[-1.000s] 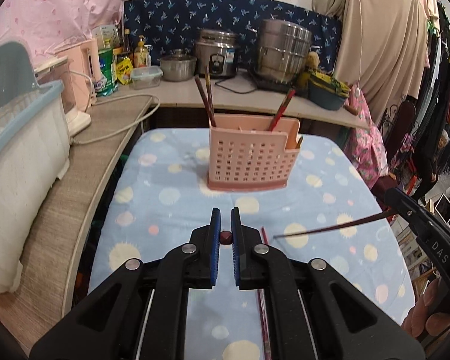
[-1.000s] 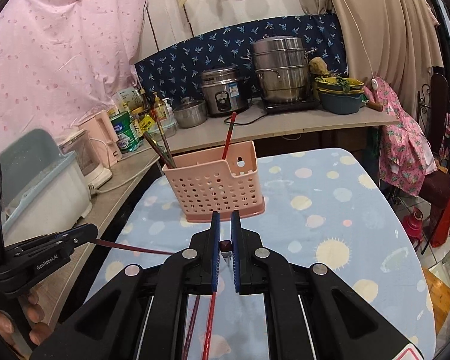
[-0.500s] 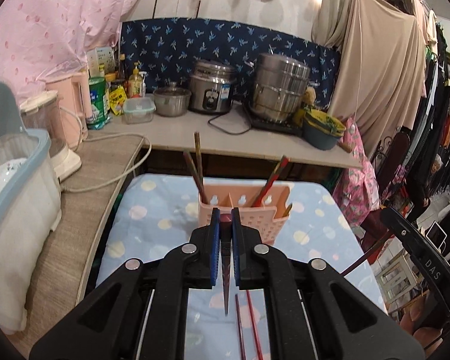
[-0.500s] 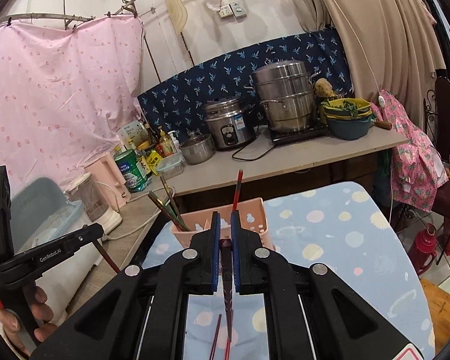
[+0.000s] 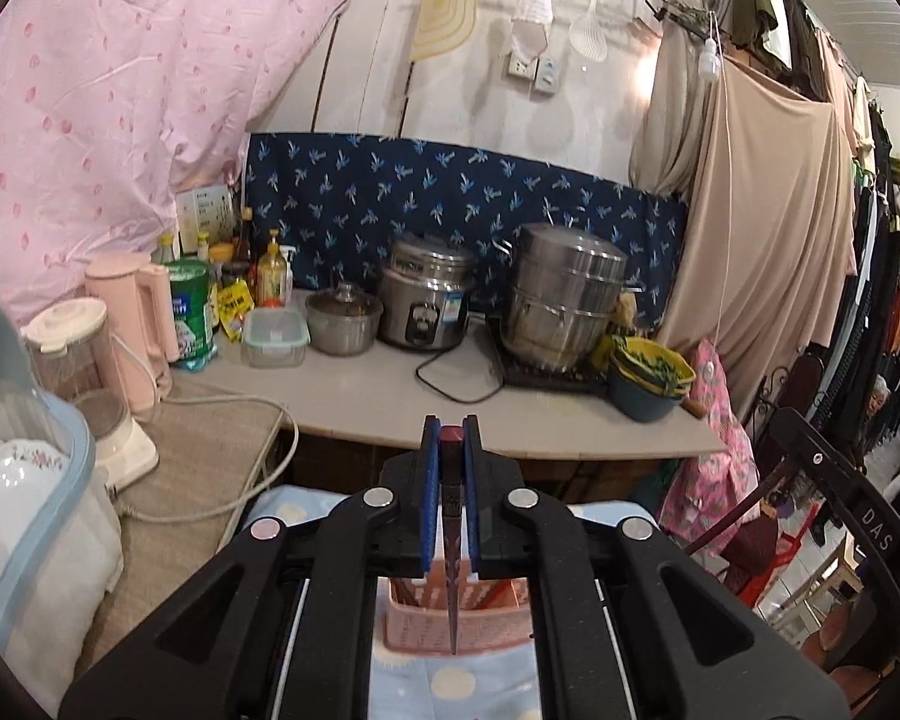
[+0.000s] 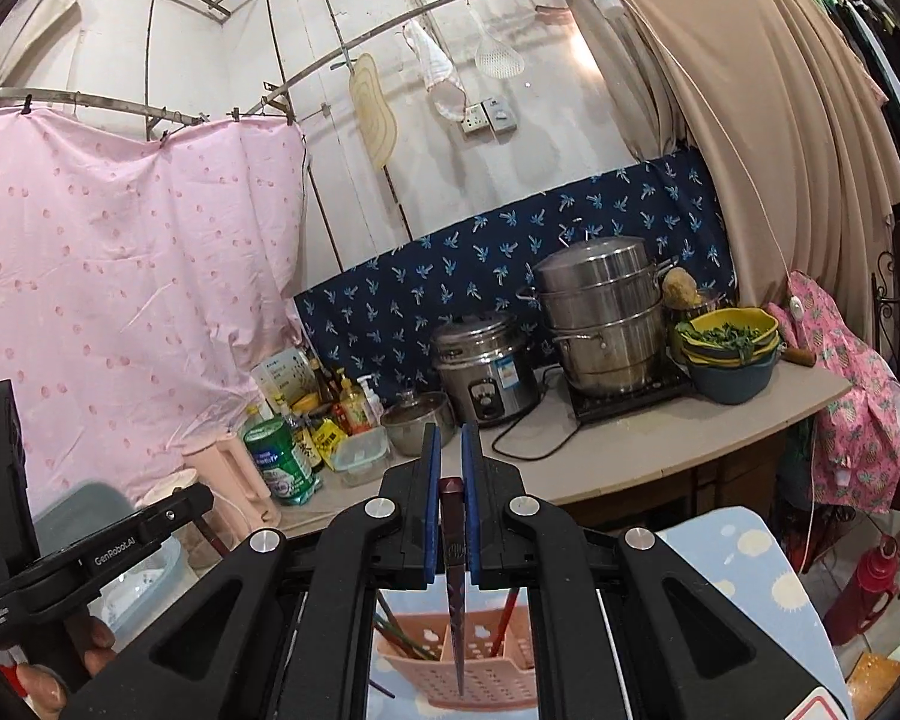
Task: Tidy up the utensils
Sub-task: 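Carry both dark red chopsticks to the pink basket and lower them in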
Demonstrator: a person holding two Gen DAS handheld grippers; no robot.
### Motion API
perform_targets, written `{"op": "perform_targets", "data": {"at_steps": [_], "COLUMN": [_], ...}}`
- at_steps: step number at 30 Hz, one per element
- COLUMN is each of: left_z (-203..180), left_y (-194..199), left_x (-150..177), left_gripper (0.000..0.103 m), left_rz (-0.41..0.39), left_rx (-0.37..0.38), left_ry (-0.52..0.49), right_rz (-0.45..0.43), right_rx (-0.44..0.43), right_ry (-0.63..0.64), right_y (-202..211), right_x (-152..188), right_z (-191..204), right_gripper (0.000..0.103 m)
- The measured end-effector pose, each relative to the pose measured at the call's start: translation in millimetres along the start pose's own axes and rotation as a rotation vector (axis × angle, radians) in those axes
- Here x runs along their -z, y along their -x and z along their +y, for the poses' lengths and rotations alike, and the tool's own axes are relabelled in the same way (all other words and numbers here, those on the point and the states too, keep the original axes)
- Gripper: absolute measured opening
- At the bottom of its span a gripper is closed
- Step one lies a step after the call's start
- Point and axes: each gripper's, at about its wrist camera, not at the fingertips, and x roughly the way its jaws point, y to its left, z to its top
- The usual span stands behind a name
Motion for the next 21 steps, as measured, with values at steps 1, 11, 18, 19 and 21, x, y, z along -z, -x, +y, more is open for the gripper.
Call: {"op": "perform_targets", "data": {"at_steps": [1, 11, 18, 19, 21], "left_z": [0, 6, 14, 15, 16], "left_y": [-3, -50, -82, -86, -90], "left_x": [-5, -3, 23, 26, 31], "left_gripper": [0.007, 0.007, 0.007, 0.007, 0.007], "left_rz": [-0.012, 0.000, 0.070, 0.076, 0.085], "left_rx": [-0.002, -0.028, -0.045, -0.046, -0.048], "left_ry": [-0.001, 0.001, 0.006, 0.006, 0.004], "right_rz": [-0.008, 0.039, 0.142, 0.155, 0.173], "right_rx": [0.002, 0.019, 0.039, 0.044, 0.052], "right_ry": [0.000, 0.001, -0.003, -0.003, -0.002], "right_y": [-5, -64, -99, -103, -109], "right_x": [-4, 2, 43, 48, 57], "right_z": [2, -2, -15, -16, -19], "right_gripper": [0.007, 0.007, 0.007, 0.007, 0.007]}}
